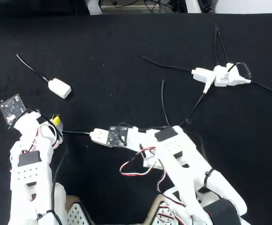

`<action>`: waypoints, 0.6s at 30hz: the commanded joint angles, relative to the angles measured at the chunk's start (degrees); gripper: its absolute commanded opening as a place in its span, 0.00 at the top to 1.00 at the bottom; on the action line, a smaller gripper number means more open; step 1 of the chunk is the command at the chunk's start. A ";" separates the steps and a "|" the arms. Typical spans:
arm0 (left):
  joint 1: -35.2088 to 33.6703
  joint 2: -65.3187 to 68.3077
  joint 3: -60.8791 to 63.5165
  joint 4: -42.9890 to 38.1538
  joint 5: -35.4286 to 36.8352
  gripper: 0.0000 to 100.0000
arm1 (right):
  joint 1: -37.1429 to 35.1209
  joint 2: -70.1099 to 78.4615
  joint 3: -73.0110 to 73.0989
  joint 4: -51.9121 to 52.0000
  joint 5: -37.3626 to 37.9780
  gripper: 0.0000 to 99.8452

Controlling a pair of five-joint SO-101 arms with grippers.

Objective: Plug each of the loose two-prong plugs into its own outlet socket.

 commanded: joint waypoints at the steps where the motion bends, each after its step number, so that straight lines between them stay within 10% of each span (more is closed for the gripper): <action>1: -0.57 0.00 -2.59 -0.53 0.79 0.79 | -0.44 0.13 -1.27 -1.67 -0.35 0.78; 18: -0.66 0.00 -2.59 -0.53 0.79 0.79 | 1.85 0.22 1.10 -7.21 1.23 0.81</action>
